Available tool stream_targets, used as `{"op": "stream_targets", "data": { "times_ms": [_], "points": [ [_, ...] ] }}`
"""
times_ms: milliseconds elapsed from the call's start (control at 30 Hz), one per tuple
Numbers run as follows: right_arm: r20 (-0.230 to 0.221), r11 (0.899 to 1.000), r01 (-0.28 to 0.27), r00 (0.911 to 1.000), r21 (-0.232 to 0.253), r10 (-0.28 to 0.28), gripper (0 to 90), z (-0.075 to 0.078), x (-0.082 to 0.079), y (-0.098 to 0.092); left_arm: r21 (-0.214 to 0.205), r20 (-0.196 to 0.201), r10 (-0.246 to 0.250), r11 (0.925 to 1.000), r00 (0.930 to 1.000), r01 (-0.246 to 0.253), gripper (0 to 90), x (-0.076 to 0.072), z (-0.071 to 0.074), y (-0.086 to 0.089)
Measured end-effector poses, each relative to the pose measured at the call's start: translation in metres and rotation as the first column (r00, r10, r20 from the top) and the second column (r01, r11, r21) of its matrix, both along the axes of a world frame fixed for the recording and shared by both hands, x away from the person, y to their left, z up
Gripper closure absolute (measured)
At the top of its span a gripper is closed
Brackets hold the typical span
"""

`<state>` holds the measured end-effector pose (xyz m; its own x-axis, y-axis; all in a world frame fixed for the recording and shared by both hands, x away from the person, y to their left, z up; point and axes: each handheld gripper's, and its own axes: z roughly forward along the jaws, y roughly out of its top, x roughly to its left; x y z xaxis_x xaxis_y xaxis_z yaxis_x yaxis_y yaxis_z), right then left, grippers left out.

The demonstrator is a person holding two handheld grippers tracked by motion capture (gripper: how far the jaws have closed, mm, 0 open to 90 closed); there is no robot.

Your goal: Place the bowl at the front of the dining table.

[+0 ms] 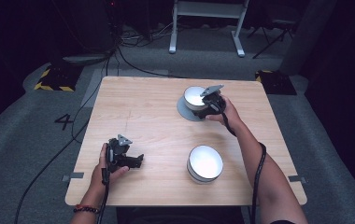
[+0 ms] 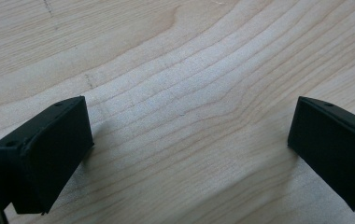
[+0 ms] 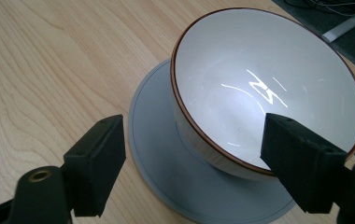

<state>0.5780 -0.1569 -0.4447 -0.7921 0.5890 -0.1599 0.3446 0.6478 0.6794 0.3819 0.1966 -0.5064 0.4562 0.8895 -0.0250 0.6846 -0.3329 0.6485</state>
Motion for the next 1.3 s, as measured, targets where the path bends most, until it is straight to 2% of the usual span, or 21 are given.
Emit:
{"op": "stream_targets", "data": {
  "times_ms": [167, 200, 300, 367, 433, 567, 800, 833, 933, 1067, 1100, 1233, 1300],
  "points": [
    [0.019, 1.0, -0.001, 0.9998, 0.003, 0.001, 22.1, 0.004, -0.006, -0.003, 0.0, 0.0, 0.0, 1.0, 1.0, 0.0, 0.0, 0.0, 0.0, 0.0],
    [0.025, 1.0, -0.006, 0.9997, -0.015, 0.006, 22.1, 0.006, -0.007, -0.004, -0.001, 0.0, -0.001, 1.0, 1.0, 0.001, 0.0, 0.0, 0.0, 0.0],
    [0.031, 1.0, -0.006, 0.9995, -0.014, 0.007, 21.9, 0.007, -0.011, -0.003, -0.001, -0.001, -0.001, 1.0, 1.0, 0.001, 0.0, 0.0, 0.0, 0.0],
    [0.05, 0.999, -0.018, 0.9986, -0.043, 0.02, 21.9, 0.008, -0.012, -0.005, -0.001, -0.001, -0.002, 1.0, 1.0, 0.002, 0.1, 0.0, 0.0, 0.0],
    [0.037, 1.0, -0.012, 0.9992, -0.025, 0.013, 21.9, 0.009, -0.015, -0.005, -0.001, -0.001, -0.001, 1.0, 1.0, 0.001, 0.0, 0.0, 0.0, 0.0],
    [0.037, 0.999, 0.0, 0.9993, -0.046, 0.002, 22.1, 0.011, -0.019, -0.007, -0.002, -0.001, -0.002, 1.0, 1.0, 0.002, 0.1, 0.0, 0.0, 0.0],
    [0.047, 0.998, -0.014, 0.9987, -0.063, 0.017, 22.1, 0.016, -0.027, -0.011, -0.002, -0.001, -0.002, 1.0, 1.0, 0.002, 0.0, 0.0, 0.0, 0.0],
    [0.046, 0.999, -0.014, 0.9988, -0.049, 0.017, 22.1, 0.016, -0.028, -0.012, -0.002, -0.001, -0.002, 1.0, 1.0, 0.002, 0.0, 0.0, 0.0, 0.0],
    [0.055, 0.998, -0.026, 0.998, -0.053, 0.029, 22.1, 0.018, -0.03, -0.015, -0.001, -0.001, -0.002, 1.0, 1.0, 0.002, 0.0, 0.0, 0.0, 0.0],
    [0.041, 0.998, -0.026, 0.9987, -0.061, 0.029, 22.6, 0.018, -0.036, -0.019, -0.001, -0.001, -0.002, 1.0, 1.0, 0.002, 0.0, 0.0, 0.0, 0.0],
    [0.045, 0.997, -0.041, 0.998, -0.061, 0.044, 22.6, 0.018, -0.037, -0.019, -0.001, 0.0, -0.001, 1.0, 1.0, 0.001, 0.0, 0.0, 0.0, 0.0],
    [0.05, 0.995, -0.048, 0.9974, -0.091, 0.053, 22.6, 0.017, -0.041, -0.023, -0.001, 0.001, -0.002, 1.0, 1.0, 0.002, 0.1, 0.0, 0.0, 0.0],
    [0.037, 0.997, -0.041, 0.9984, -0.07, 0.044, 22.6, 0.017, -0.043, -0.025, -0.001, 0.0, -0.002, 1.0, 1.0, 0.002, 0.0, 0.0, 0.0, 0.0]
  ]
}}
